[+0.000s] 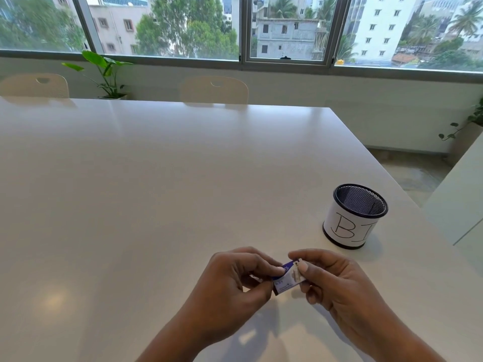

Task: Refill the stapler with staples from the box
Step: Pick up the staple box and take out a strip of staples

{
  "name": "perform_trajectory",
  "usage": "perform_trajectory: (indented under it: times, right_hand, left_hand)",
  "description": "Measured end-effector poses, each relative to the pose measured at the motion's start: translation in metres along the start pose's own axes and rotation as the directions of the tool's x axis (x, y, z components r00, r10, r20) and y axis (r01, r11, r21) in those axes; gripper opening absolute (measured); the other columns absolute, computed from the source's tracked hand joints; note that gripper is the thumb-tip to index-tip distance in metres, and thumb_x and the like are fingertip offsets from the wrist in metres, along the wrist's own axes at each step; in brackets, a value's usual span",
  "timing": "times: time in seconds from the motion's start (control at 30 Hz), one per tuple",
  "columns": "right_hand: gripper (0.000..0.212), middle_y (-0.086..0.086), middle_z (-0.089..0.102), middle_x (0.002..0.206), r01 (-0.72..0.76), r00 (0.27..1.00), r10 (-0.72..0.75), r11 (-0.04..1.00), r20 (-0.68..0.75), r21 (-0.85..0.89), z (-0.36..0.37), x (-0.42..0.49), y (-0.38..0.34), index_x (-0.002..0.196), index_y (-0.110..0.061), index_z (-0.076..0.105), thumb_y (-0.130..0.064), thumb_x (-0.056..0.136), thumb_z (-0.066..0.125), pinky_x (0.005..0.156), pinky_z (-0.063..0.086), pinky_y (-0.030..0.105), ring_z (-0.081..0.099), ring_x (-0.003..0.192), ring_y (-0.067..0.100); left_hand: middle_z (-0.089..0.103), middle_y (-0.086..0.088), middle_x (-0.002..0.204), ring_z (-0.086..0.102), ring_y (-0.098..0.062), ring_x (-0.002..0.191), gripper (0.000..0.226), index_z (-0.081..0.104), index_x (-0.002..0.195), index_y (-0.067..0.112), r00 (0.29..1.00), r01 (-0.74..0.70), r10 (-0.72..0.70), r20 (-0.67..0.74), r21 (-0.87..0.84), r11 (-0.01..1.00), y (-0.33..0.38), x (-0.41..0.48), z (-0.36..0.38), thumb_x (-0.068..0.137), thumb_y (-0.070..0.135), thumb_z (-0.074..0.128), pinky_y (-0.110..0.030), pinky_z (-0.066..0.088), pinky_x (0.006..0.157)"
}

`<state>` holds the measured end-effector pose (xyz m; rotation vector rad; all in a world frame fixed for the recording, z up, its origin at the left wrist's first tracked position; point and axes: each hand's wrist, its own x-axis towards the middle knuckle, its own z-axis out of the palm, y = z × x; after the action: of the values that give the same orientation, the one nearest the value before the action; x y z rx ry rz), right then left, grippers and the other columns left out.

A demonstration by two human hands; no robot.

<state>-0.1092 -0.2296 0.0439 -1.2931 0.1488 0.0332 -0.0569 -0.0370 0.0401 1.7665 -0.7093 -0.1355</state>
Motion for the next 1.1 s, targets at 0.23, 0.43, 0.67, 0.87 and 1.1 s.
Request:
perform_trajectory:
  times: [0.23,0.43,0.67,0.87,1.1]
  right_hand:
    - [0.021,0.017,0.066,0.06,-0.021,0.996,0.028,0.996,0.083,-0.085,0.007,-0.004,0.005,0.08,-0.001,0.075,-0.013,0.063,0.079,0.039,0.047,0.02,0.056,0.043,0.015]
    - [0.023,0.024,0.066,0.064,-0.032,0.992,0.041,0.997,0.122,-0.074,0.011,-0.006,0.008,0.078,-0.003,0.075,-0.008,0.06,0.087,0.041,0.052,0.024,0.063,0.045,0.02]
    - [0.052,0.014,0.071,0.059,-0.07,0.99,0.086,0.988,0.113,-0.141,0.007,-0.003,0.011,0.076,-0.007,0.074,-0.04,0.042,0.097,0.04,0.04,0.02,0.054,0.042,0.014]
    - [0.055,0.018,0.072,0.062,-0.084,0.989,0.099,0.988,0.113,-0.131,0.003,-0.001,0.011,0.077,-0.006,0.078,-0.039,0.038,0.098,0.038,0.044,0.018,0.06,0.046,0.015]
    - [0.051,0.019,0.072,0.069,-0.108,0.986,0.122,0.988,0.116,-0.114,0.001,-0.002,0.011,0.084,0.0,0.076,-0.032,0.049,0.095,0.046,0.05,0.021,0.064,0.053,0.017]
  left_hand:
    - [0.076,0.0,0.083,0.07,-0.013,0.073,0.034,0.07,0.078,0.022,0.998,0.062,-0.062,0.021,-0.008,0.998,0.003,0.0,-0.006,0.075,0.001,0.043,-0.026,0.056,0.065]
    - [0.063,0.017,0.097,0.067,-0.008,0.085,0.045,0.065,0.105,0.035,0.987,-0.091,0.064,0.145,0.187,0.978,0.005,-0.003,-0.003,0.069,0.055,0.085,-0.009,0.051,0.064]
    - [0.063,0.012,0.092,0.069,-0.011,0.083,0.034,0.073,0.103,0.027,0.984,-0.072,0.044,0.173,0.162,0.984,0.001,-0.004,-0.002,0.074,0.039,0.085,-0.021,0.059,0.068]
    - [0.062,0.011,0.089,0.068,-0.012,0.076,0.027,0.074,0.094,0.025,0.989,-0.065,0.037,0.146,0.192,0.979,0.001,-0.003,-0.003,0.075,0.041,0.083,-0.025,0.059,0.063]
    - [0.059,0.021,0.096,0.066,-0.006,0.085,0.051,0.065,0.112,0.04,0.982,-0.1,0.046,0.183,0.294,0.95,-0.001,-0.004,-0.001,0.069,0.062,0.079,-0.028,0.06,0.071]
